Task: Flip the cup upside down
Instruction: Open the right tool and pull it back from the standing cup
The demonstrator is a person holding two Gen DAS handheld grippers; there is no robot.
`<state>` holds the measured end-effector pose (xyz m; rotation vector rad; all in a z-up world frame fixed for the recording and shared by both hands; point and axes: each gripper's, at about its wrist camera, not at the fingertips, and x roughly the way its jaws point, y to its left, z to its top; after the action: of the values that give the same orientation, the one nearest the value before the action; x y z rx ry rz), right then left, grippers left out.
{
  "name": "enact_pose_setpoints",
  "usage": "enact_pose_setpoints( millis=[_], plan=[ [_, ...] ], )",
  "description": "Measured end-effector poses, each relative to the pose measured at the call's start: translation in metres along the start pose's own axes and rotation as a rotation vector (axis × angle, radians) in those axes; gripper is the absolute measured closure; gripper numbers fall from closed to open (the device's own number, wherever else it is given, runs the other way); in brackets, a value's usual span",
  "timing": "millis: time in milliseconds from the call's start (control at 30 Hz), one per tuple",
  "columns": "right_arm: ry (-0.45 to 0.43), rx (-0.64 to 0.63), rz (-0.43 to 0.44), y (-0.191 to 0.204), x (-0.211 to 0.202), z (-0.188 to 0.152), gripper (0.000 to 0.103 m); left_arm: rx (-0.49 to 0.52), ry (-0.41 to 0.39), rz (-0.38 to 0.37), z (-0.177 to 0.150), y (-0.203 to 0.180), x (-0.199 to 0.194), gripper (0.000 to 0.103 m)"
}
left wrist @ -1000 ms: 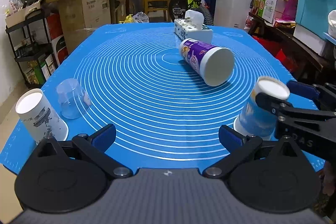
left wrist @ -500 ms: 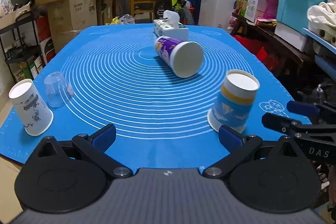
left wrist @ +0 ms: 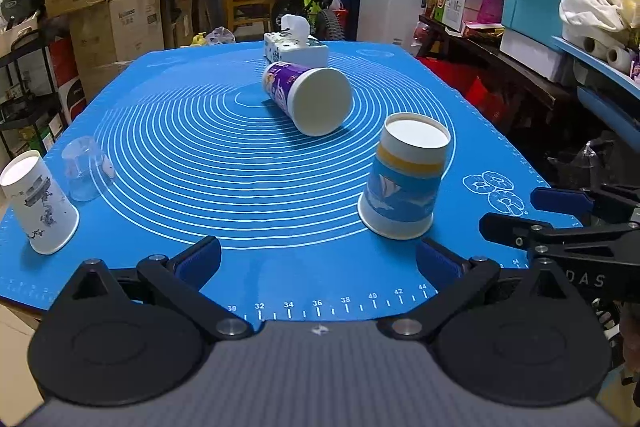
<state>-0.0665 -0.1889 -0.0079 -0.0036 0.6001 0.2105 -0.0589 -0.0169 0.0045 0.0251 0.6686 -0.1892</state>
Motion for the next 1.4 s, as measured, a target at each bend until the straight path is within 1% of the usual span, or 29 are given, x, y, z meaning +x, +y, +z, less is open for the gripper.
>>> enact_pose_setpoints(
  millis=[333, 1400],
  plan=[
    [0.020, -0.001, -0.014, 0.0010, 0.0020, 0.0011, 0.028, 0.010, 0.008, -0.002, -0.0018, -0.0040, 0.0012, 0.001],
    [0.029, -0.001, -0.026, -0.0007, 0.0034, -0.0020, 0.028, 0.016, 0.005, -0.006, -0.0008, -0.0057, 0.0008, 0.001]
  ],
)
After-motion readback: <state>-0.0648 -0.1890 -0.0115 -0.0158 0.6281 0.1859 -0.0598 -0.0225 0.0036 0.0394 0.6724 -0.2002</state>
